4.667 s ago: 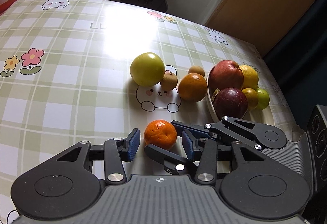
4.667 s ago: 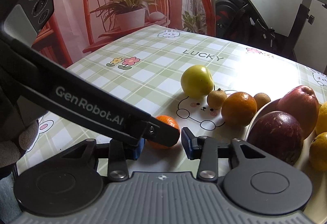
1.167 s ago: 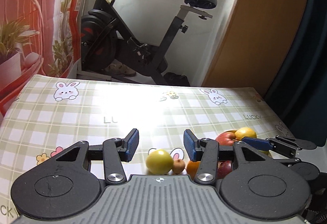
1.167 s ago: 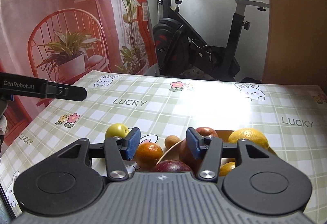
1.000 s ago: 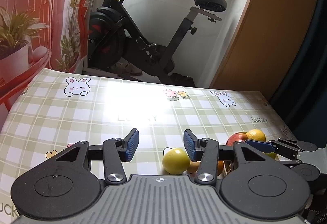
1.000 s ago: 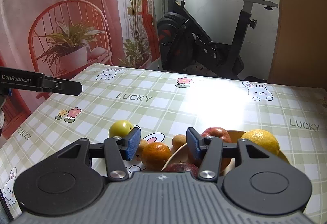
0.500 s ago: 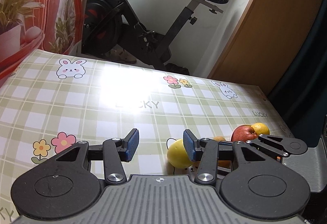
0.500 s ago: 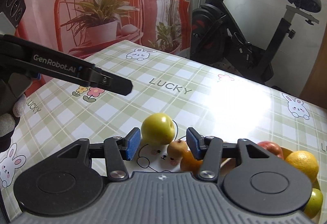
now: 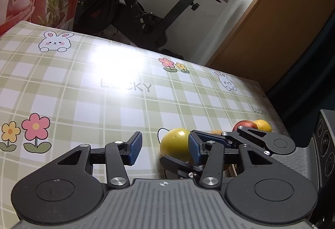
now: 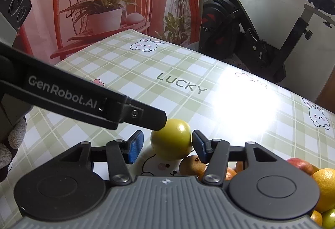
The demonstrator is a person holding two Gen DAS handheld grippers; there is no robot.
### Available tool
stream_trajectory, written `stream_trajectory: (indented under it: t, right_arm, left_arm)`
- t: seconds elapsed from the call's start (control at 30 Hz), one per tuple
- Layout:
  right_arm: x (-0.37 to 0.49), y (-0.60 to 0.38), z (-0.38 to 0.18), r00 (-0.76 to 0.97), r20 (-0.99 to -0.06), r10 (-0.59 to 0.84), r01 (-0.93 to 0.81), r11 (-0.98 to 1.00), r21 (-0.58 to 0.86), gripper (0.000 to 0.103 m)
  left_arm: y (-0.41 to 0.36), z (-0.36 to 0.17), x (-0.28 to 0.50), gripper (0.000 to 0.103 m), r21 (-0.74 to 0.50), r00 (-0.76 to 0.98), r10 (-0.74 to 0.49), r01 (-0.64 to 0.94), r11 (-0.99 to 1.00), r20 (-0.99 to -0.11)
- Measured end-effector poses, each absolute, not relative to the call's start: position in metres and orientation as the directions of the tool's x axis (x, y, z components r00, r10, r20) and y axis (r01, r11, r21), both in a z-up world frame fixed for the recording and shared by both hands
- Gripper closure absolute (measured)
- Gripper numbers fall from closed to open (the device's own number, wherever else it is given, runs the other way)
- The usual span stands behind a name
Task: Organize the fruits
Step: 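Carry the pale yellow apple with the left tool onto the plate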
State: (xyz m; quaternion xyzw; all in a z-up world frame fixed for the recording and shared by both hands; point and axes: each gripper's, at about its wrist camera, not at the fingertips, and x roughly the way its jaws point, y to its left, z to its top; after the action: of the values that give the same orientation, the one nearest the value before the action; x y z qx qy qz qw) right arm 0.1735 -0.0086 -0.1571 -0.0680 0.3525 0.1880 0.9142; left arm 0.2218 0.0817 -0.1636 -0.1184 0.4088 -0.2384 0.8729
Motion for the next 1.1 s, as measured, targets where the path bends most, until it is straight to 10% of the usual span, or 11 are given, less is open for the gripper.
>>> stream_trajectory:
  t: [1.1]
  right_arm:
    - [0.141,-0.007,-0.143,0.735,-0.580,0.351,-0.411,0.911,0.030,0.056]
  left_arm:
    - [0.076,-0.154,0.199,0.053,-0.394,0.576,-0.528,0.352,0.849,-0.624]
